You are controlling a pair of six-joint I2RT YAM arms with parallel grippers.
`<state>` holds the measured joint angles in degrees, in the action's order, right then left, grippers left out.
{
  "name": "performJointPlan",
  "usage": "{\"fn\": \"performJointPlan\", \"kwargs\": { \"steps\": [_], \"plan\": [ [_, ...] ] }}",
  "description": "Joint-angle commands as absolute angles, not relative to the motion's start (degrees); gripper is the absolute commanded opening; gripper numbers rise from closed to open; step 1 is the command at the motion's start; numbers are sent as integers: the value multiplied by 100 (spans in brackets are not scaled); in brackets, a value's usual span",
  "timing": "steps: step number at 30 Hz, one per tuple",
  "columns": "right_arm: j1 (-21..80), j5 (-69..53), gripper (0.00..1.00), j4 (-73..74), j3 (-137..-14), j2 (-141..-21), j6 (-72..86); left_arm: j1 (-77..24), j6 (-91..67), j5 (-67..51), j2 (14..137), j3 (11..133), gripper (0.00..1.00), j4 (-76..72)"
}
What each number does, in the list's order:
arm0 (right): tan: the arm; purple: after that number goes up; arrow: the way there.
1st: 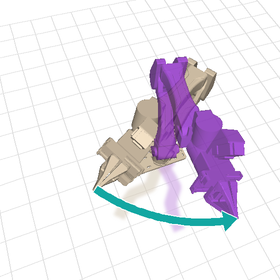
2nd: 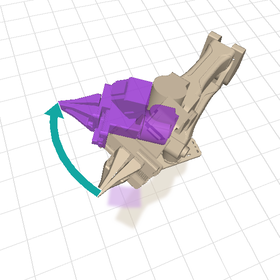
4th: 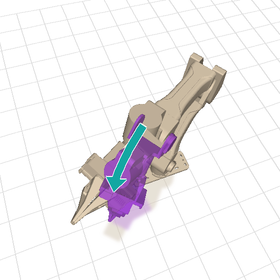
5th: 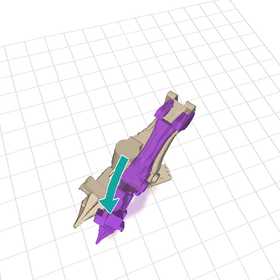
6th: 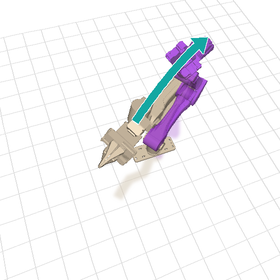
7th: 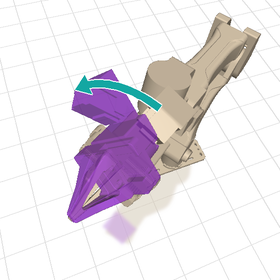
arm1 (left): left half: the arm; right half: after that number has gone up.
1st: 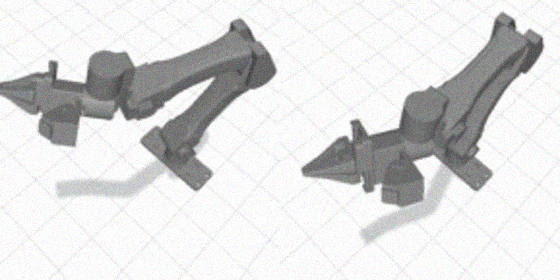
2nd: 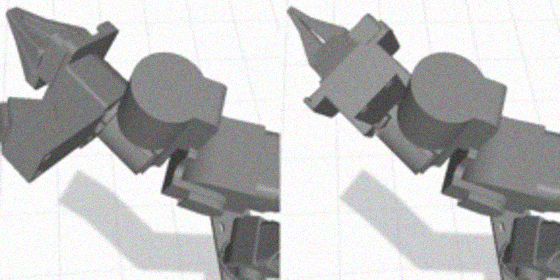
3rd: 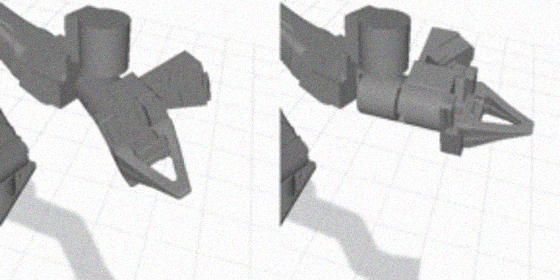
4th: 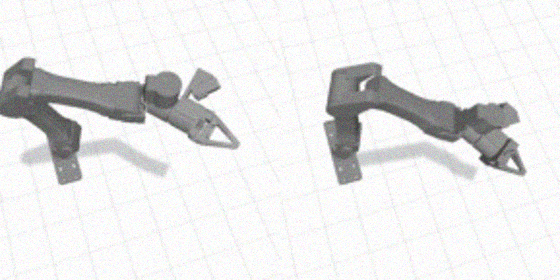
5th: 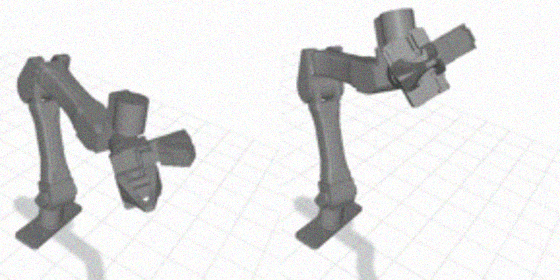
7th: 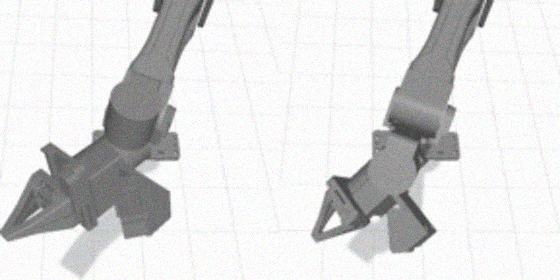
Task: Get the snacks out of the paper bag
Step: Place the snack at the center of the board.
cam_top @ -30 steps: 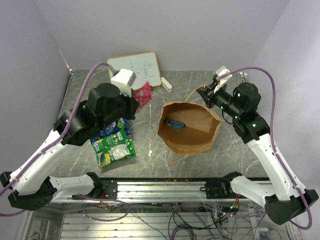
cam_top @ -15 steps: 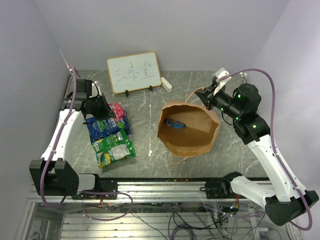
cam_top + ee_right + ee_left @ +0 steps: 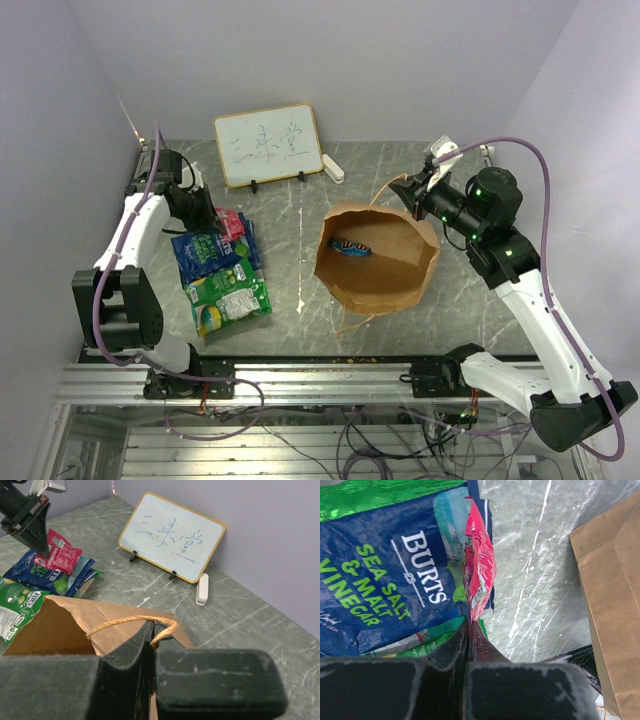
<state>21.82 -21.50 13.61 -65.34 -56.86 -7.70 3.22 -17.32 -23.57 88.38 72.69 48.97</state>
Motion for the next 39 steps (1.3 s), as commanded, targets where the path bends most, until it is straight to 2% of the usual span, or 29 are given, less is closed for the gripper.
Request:
{"fn": "performJointPlan", "kwargs": {
  "steps": [1,7,12,18,21,24,25,27,29,31,35,39],
  "plan": [
    [2163,-2172,0,1382,-6557,-5607,-759,420,-1424,-2235,9101,7323,7,4909],
    [2162,-2183,0,1397,-6547,-5600,-741,492,-1273,-1875,9428,7293,8,4959],
    [2163,-2218,0,1385,-6549,-5611,-673,552,-1393,-1253,9341,7107,24,4810],
    [2165,-2242,0,1426,-6596,-5656,-700,579,-1456,-1195,9606,7116,18,4769],
    [2168,-2229,0,1452,-6630,-5661,-728,576,-1492,-1070,9553,7130,20,4769],
    [2170,-2222,0,1437,-6612,-5657,-702,577,-1540,-766,9533,7178,27,4878],
    [2163,-2235,0,1421,-6595,-5654,-689,575,-1548,-667,9516,7185,34,4912],
    [2166,-2261,0,1414,-6592,-5657,-664,572,-1588,-494,9419,7190,56,4972],
    [2162,-2282,0,1415,-6617,-5661,-653,576,-1699,-277,9214,7192,65,4979],
    [2169,-2300,0,1422,-6631,-5683,-657,575,-1832,-138,8959,7181,70,4911],
    [2174,-2354,0,1432,-6641,-5730,-672,476,-2258,-384,8396,7141,74,4748],
    [2163,-2555,0,1392,-6611,-5778,-681,-328,-2950,-675,7837,7091,76,4416]
  ]
}}
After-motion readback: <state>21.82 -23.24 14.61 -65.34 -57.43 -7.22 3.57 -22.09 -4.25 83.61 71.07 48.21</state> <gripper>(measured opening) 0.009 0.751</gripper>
